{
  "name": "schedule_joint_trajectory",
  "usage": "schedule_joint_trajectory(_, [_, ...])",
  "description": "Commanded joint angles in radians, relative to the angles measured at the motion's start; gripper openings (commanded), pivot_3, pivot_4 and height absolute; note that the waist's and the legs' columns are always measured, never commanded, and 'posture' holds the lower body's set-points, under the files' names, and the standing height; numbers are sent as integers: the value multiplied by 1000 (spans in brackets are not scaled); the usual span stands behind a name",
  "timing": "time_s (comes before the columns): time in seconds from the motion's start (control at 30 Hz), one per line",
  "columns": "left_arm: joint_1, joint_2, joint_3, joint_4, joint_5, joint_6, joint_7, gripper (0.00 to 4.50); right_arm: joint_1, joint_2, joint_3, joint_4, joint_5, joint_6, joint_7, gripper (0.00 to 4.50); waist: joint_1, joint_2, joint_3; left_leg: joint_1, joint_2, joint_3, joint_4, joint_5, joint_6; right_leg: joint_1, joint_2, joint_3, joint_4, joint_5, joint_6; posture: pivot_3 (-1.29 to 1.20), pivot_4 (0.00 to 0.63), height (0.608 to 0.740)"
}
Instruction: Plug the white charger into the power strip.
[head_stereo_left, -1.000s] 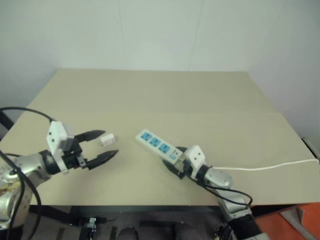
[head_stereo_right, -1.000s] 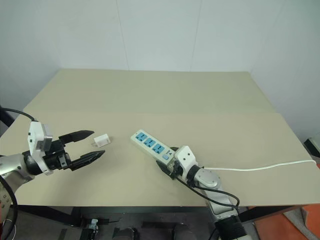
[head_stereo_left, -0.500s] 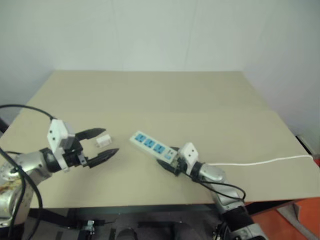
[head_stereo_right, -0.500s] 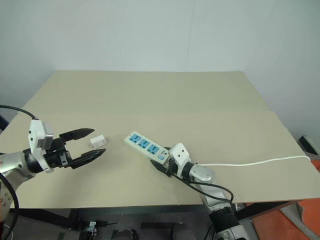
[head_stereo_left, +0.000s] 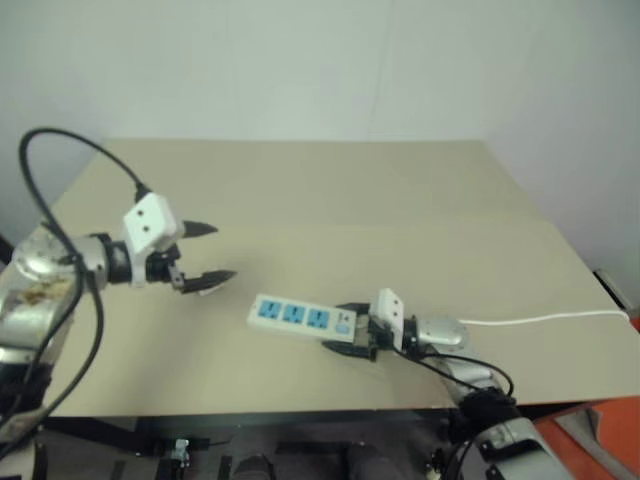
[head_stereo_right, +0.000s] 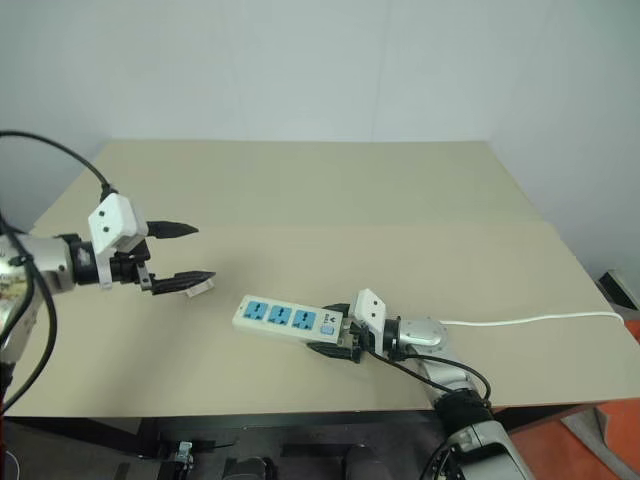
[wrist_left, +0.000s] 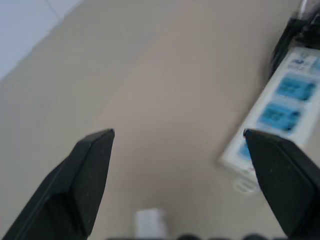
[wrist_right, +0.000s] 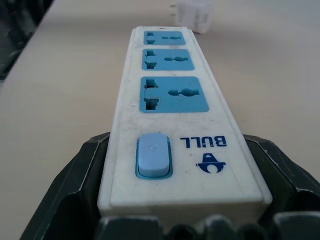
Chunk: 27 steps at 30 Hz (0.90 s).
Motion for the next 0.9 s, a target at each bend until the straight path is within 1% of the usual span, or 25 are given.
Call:
schedule_joint_trajectory(0.03, [-223, 24, -193, 158, 194, 47, -106, 4500, -60, 17, 26, 121, -36, -78, 48, 3423, -2, 0, 0, -1, 0, -1, 0, 0, 0, 0, 1, 0, 0, 0, 0, 0, 150, 740])
schedule_joint_trajectory(0.1, [-335, 17, -301, 244, 288, 99, -173, 4500, -81, 29, 25, 166, -46, -102, 47, 3423, -3, 0, 0, 0, 0, -1, 1, 0, 0, 0, 1, -1, 1, 0, 0, 0, 150, 740])
schedule_joint_trajectory(0.17, [-478, -14, -433, 365, 403, 146, -282, 4500, -97, 39, 26, 201, -53, -118, 50, 3423, -8, 0, 0, 1, 0, -1, 0, 0, 0, 0, 2, 1, 2, 0, 0, 0, 150, 740])
schedule_joint_trajectory(0.23, [-581, -53, -515, 477, 475, 168, -360, 4500, -108, 45, 26, 225, -60, -128, 51, 3423, -7, 0, 0, 1, 1, -3, 1, 0, 0, 0, 4, 0, 3, 0, 0, 0, 150, 740])
schedule_joint_trajectory(0.33, [-707, -124, -628, 650, 590, 103, -456, 4500, -109, 46, 25, 234, -65, -138, 51, 3423, -12, 0, 0, 3, 1, -2, 1, 0, 0, -1, 5, 1, 8, -1, 0, 0, 150, 740])
schedule_joint_trajectory(0.4, [-755, -170, -685, 745, 660, 73, -485, 4500, -106, 45, 23, 230, -65, -137, 49, 3423, -12, 0, 0, 4, 1, -3, 1, 0, 0, -1, 5, 1, 9, -1, 0, 0, 150, 740])
schedule_joint_trajectory(0.5, [-785, -231, -712, 853, 718, 14, -472, 4500, -102, 41, 21, 222, -65, -131, 51, 3423, -14, 0, 0, 4, 1, -3, 1, 0, 0, 0, 5, 2, 10, -1, 0, 0, 150, 740])
schedule_joint_trajectory(0.63, [-820, -343, -726, 1033, 781, 51, -434, 4500, -99, 37, 19, 212, -66, -121, 47, 3423, -14, 0, 0, 3, 1, -3, 2, 0, 0, -1, 5, 2, 9, -1, 0, 0, 150, 740])
schedule_joint_trajectory(0.77, [-825, -394, -721, 1141, 825, 22, -382, 4500, -99, 37, 20, 204, -69, -110, 40, 3423, -15, 0, 0, 2, 1, -3, 2, 0, 0, -1, 5, 2, 10, -1, 0, 0, 150, 740])
schedule_joint_trajectory(0.9, [-845, -435, -706, 1234, 847, 49, -330, 4500, -93, 38, 22, 191, -68, -100, 35, 3423, -14, 0, 0, 2, 1, -3, 2, 0, 0, -1, 5, 2, 10, -1, 0, 0, 150, 740])
